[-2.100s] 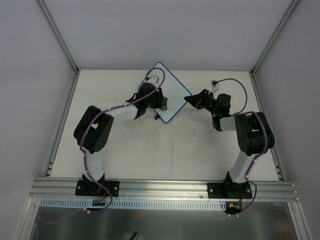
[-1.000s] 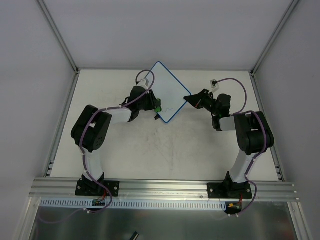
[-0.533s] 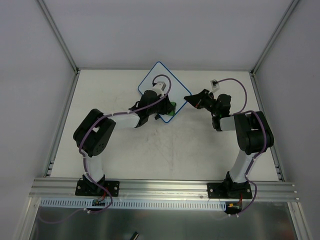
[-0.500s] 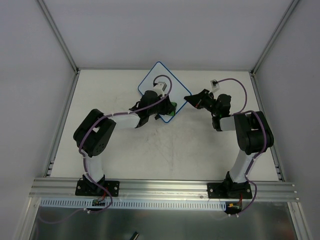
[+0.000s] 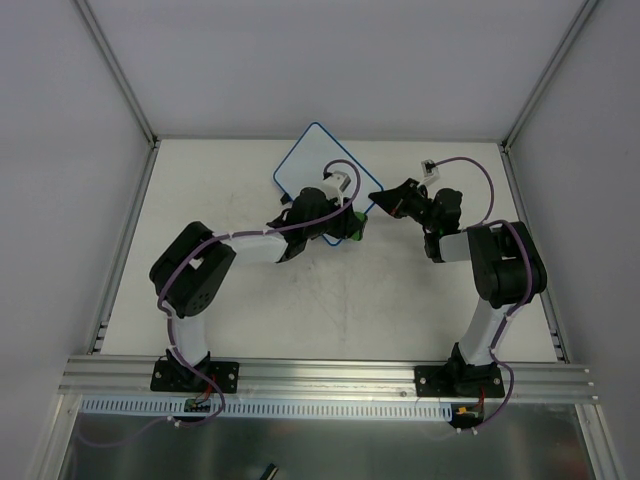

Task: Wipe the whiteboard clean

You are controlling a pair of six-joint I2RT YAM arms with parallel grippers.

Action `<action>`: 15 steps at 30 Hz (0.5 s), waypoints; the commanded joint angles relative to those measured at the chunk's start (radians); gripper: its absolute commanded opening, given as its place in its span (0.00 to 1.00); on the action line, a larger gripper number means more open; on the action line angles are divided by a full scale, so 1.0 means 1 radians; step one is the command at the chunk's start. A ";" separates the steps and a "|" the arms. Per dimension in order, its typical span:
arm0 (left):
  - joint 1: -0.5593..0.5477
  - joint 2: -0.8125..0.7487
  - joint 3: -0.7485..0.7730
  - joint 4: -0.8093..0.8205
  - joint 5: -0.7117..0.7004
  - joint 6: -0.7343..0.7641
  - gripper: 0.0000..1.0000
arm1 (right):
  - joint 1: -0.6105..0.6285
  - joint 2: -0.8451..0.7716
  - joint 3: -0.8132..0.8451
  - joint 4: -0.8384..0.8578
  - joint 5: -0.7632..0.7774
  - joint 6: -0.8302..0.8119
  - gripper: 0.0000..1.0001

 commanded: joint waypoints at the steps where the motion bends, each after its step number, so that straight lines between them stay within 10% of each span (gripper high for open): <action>1: -0.019 -0.060 -0.015 -0.002 -0.017 0.040 0.00 | 0.025 0.001 0.027 0.062 -0.062 -0.024 0.00; 15: -0.022 -0.474 -0.078 -0.285 -0.214 0.126 0.00 | 0.018 -0.006 0.024 0.062 -0.055 -0.024 0.00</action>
